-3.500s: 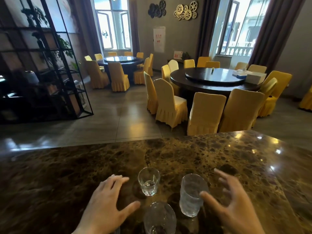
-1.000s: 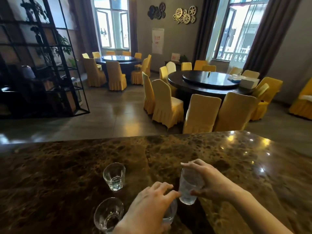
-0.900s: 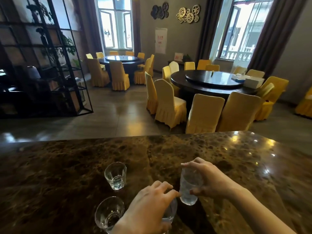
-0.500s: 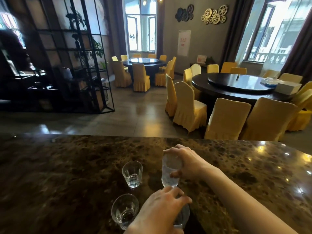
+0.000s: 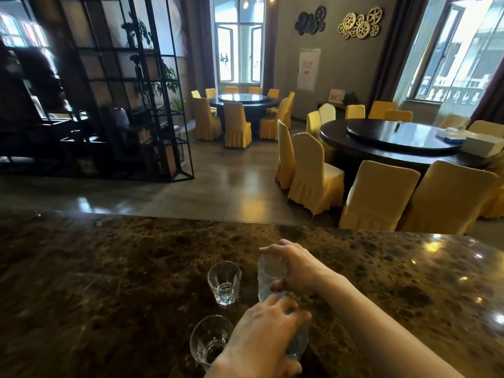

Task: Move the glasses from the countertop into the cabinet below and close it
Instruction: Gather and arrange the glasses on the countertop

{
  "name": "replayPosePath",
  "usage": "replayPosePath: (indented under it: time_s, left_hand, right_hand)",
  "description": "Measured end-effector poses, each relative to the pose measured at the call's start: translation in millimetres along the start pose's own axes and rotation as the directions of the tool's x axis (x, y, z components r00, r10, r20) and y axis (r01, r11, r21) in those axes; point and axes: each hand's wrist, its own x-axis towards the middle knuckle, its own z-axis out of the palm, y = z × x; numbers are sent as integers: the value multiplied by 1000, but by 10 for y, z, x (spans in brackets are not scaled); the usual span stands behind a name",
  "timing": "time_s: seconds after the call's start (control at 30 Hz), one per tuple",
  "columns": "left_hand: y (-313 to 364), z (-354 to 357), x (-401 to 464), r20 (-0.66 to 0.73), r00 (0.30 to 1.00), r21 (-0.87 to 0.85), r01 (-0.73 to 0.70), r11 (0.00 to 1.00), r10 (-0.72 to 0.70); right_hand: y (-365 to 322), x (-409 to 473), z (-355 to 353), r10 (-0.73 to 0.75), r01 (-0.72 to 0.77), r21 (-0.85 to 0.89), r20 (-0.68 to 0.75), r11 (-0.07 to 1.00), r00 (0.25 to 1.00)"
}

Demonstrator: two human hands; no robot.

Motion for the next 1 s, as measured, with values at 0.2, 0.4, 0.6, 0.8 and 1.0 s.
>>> replayPosePath:
  time_s: [0.2, 0.4, 0.6, 0.8, 1.0]
  left_hand:
    - [-34, 34, -18, -15, 1000, -40, -11, 999, 10]
    - [-213, -102, -141, -177, 978, -84, 97, 992, -111]
    - [-769, -375, -170, -286, 905, 74, 349, 934, -315]
    - [-1154, -325, -172, -243, 852, 60, 490, 870, -463]
    - [-1231, -223, -309, -175, 843, 18, 519, 854, -509]
  right_hand:
    - [-10, -52, -1, 13, -16, 73, 36, 997, 999]
    - [73, -241, -121, 162, -140, 212, -90, 967, 983]
    - [240, -499, -157, 394, -387, 74, -160, 919, 905]
    - [313, -667, -33, 517, -520, 17, -137, 854, 845]
    - [173, -760, 8, 544, -550, -19, -126, 835, 830]
